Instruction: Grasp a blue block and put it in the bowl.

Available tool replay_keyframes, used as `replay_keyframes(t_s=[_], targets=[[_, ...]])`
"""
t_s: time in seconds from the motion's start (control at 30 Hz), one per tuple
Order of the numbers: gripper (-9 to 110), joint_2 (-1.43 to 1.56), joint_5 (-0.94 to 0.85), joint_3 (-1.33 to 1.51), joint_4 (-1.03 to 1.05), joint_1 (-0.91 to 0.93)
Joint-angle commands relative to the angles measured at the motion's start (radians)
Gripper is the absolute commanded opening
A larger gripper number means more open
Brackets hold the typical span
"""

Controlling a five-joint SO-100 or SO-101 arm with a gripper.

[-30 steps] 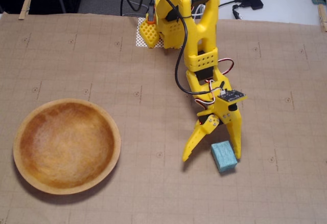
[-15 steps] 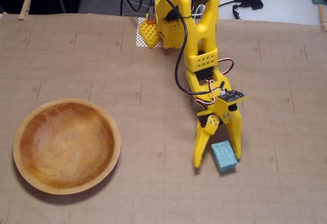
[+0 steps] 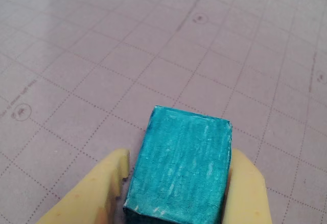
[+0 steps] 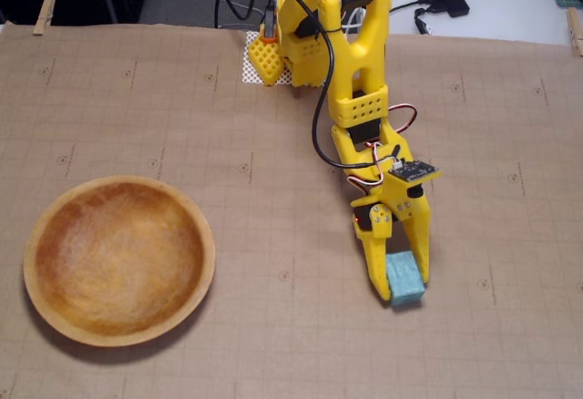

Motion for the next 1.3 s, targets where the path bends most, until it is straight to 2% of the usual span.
replay_keyframes(t_s=[0.0, 0.23, 0.5, 0.8, 1.27], targets=[[12, 0.035, -0.005, -0.032, 0.002, 0.014], [-4, 0.037, -0.006, -0.034, 0.002, 0.012], [-2, 0.055, 0.003, -0.046, -0.011, 0.008], [-2, 0.316, -0.006, 0.049, 0.009, 0.005], [-2, 0.951, -0.006, 0.087, 0.632, 0.005]])
